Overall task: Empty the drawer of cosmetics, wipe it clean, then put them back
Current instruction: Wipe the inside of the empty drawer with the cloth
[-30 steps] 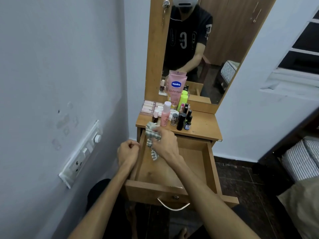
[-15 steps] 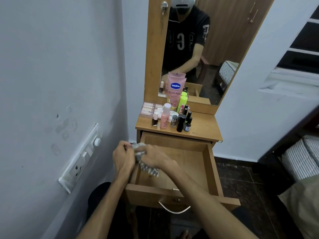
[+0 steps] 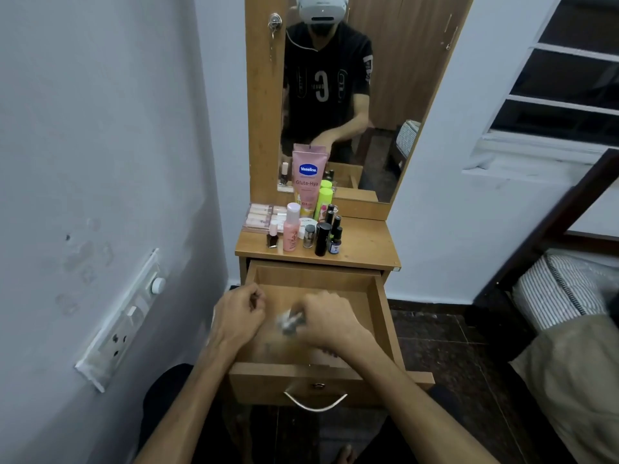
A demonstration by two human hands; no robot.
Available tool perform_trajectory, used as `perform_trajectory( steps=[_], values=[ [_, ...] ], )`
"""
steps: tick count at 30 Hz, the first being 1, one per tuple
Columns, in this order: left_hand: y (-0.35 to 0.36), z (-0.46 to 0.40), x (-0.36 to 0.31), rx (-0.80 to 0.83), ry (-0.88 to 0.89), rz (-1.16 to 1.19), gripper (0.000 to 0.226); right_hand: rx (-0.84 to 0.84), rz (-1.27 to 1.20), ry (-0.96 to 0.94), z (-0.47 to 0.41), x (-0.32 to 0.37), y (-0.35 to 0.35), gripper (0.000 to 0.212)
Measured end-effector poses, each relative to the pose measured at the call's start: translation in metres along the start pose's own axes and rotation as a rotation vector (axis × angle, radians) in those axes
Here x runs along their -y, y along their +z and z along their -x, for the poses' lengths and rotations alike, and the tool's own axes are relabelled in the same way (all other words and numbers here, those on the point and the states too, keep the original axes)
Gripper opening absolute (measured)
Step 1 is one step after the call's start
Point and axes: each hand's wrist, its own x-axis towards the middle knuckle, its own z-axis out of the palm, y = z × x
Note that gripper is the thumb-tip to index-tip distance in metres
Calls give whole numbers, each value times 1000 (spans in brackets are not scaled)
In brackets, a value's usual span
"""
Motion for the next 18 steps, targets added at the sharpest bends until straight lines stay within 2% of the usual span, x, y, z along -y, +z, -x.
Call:
perform_trajectory(
  steps=[2,3,6,9,14,18],
  values=[
    [1,-1,-1,21,21,-57,12,-244,57,19,-9,-17,9,35],
    [2,0,-1,34,36,-83,12,-291,89,-20,-17,-25,14,40],
    [3,1,-3,131,92,-151,14,-279,292,-216,-44,-46,24,52],
    [3,1,-1,207,111,-179,16,-244,486,-268,-60,-60,27,40],
    [7,1,2,219,101,-156,20,-223,626,-81,-48,-89,26,38],
    [7,-1,3,220,83,-153,20,-200,525,188,-28,-113,17,39]
  ],
)
